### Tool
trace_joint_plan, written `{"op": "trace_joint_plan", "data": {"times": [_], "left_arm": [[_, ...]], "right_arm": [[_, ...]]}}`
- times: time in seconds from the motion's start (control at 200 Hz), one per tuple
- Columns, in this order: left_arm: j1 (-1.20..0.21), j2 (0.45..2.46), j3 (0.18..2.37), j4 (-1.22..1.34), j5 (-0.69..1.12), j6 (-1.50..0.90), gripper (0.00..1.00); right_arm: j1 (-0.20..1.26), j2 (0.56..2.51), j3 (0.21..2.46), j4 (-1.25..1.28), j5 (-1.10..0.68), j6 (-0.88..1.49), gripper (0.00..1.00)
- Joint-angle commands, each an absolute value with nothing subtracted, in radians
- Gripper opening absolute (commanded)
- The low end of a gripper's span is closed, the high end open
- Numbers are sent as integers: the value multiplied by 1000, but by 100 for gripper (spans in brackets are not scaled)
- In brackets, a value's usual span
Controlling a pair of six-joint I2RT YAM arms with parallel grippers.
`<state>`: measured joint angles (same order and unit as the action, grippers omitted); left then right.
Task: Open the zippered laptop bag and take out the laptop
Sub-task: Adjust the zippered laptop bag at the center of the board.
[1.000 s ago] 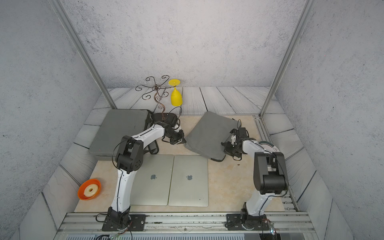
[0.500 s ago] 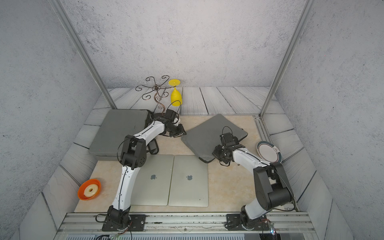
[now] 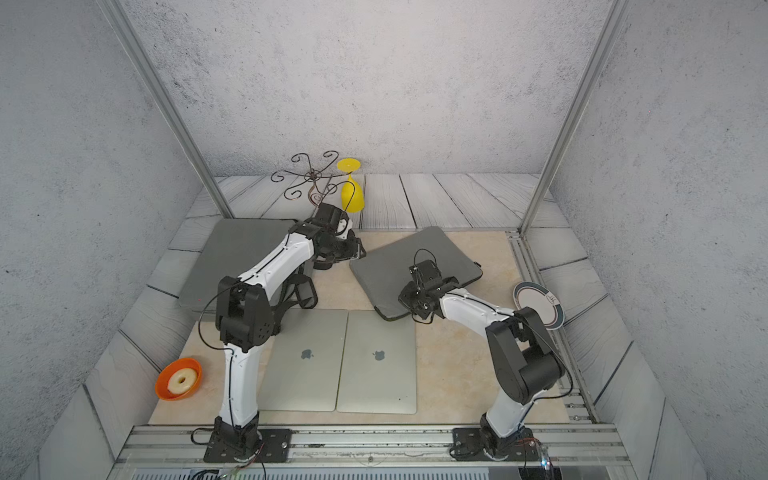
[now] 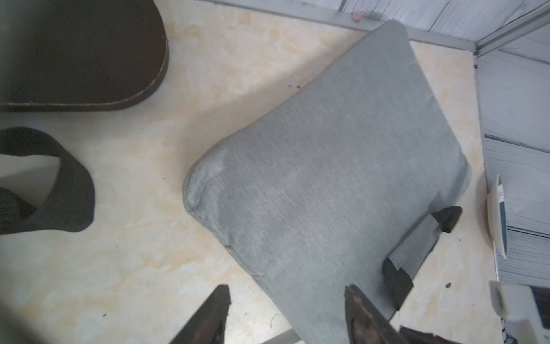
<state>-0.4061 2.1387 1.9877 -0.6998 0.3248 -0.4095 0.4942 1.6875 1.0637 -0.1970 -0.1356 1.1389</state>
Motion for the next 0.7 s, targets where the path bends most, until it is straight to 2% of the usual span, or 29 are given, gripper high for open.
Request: {"op": "trace_joint_plan", "data": {"times": [0.0,0.12,0.165,0.23,0.415,0.55,0.691], "left_arm": [[-410,2102,1934,-738,349,-394,64],[-410,2050,1855,-737,412,-448,64],[-411,2022,1808,-726,432,-482,64],[-415,1975,1710,-669,464,-563,65],[-479,1874,1457,-471,484,-788,66],[-544,1845,1344,-385,469,-923,67],[-619,1851,1290,-322,466,-1036,67]], "right_arm": [[503,1730,1098,-154,-125,1156,15],[498,1727,1118,-174,-144,1109,25],[486,1709,1129,-214,-138,1056,35],[459,1687,1159,-314,-125,951,48],[315,1677,1251,-530,-145,550,70],[168,1730,1350,-632,-190,317,79],[59,1833,1481,-715,-120,139,81]]}}
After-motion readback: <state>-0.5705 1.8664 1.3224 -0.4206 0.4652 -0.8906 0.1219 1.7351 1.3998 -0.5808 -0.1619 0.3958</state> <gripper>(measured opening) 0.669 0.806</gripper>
